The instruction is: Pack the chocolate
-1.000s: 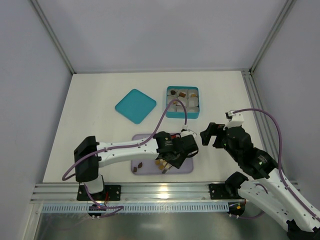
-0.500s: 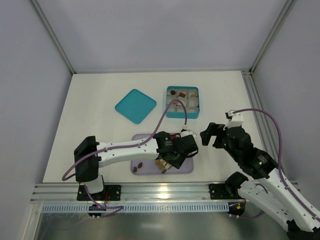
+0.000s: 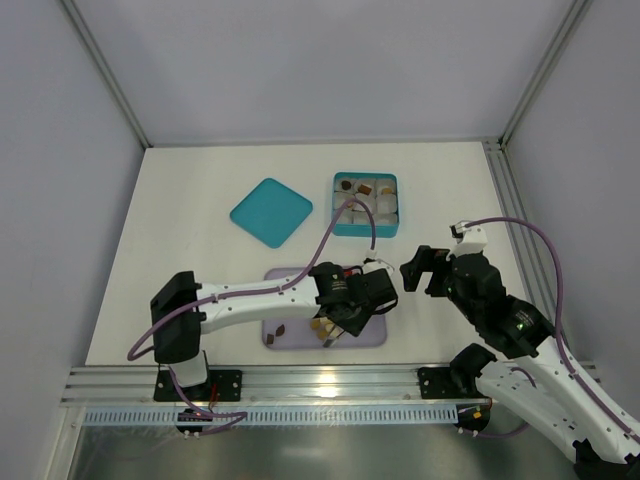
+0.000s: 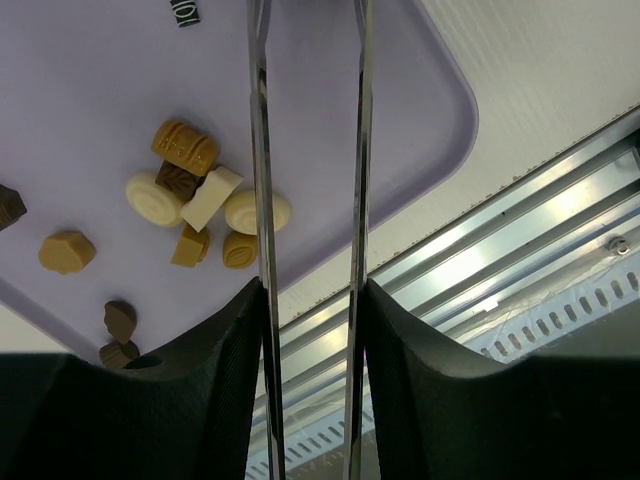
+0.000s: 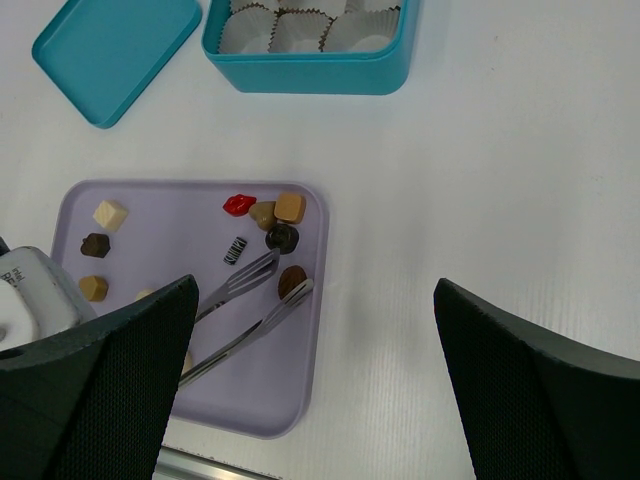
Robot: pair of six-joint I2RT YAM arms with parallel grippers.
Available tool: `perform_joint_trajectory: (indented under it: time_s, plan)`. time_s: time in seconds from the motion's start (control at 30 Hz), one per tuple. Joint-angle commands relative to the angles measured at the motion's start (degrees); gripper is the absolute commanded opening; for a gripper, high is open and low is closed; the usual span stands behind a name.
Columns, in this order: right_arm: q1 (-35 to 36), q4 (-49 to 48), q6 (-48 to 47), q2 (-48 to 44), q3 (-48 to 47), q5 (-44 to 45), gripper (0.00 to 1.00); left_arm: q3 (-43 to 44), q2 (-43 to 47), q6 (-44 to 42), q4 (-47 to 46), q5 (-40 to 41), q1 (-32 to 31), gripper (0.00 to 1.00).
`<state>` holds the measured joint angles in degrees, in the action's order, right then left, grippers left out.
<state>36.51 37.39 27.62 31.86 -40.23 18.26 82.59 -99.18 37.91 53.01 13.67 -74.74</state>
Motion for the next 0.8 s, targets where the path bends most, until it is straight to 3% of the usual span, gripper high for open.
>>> perform_joint_trajectory:
  time_s: [0.0, 0.77]
  plan:
    - [-0.2, -1.3, 0.5, -0.5, 0.0, 0.5, 1.0, 2.6, -0.4, -1.0, -0.5, -0.6, 0.4, 0.41]
    - [-0.1, -1.4, -0.1, 0.0, -0.9, 0.8, 1.0, 3.9, 2.2, -1.8, 2.6, 2.1, 1.5, 0.3]
